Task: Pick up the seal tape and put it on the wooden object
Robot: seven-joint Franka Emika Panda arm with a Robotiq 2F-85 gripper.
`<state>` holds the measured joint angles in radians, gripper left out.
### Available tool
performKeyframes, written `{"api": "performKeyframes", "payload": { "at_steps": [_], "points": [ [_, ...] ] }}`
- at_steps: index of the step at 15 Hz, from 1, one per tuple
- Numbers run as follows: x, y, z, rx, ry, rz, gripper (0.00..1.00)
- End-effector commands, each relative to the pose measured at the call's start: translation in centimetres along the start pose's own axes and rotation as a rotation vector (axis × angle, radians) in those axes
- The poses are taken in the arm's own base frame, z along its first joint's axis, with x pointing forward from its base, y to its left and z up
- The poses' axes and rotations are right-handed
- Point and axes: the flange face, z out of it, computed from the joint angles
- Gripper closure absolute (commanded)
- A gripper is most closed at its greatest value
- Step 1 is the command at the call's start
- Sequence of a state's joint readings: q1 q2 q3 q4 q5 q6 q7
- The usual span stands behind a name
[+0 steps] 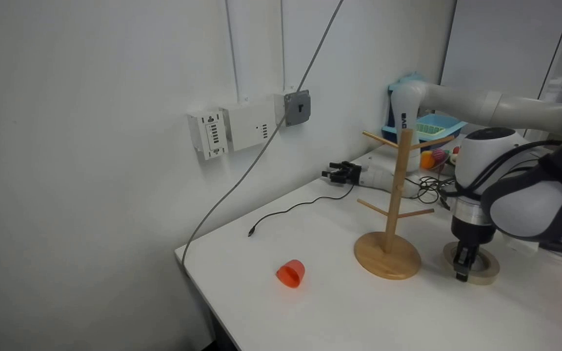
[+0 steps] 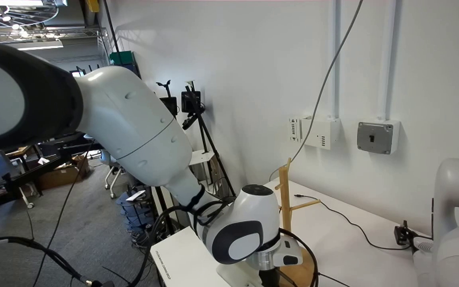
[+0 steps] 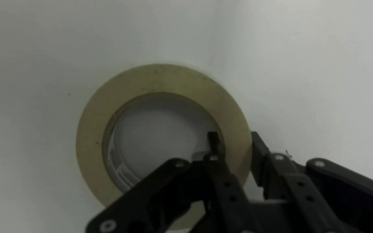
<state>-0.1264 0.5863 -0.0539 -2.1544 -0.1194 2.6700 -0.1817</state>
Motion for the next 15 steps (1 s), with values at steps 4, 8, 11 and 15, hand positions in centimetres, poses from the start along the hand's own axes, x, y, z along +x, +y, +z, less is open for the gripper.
{"api": "performKeyframes", "payload": {
  "at_steps": [4,8,11,15],
  "points": [
    [-3.5,0.8,-2.6,-0.022,-0.081,-0.129,0.94],
    [-4.9,0.9,-5.1,-0.025,-0.083,-0.175,0.94],
    [-5.8,0.9,-7.2,-0.028,-0.083,-0.208,0.94],
    [-6.9,0.8,-10.0,-0.030,-0.068,-0.252,0.94]
  ]
}}
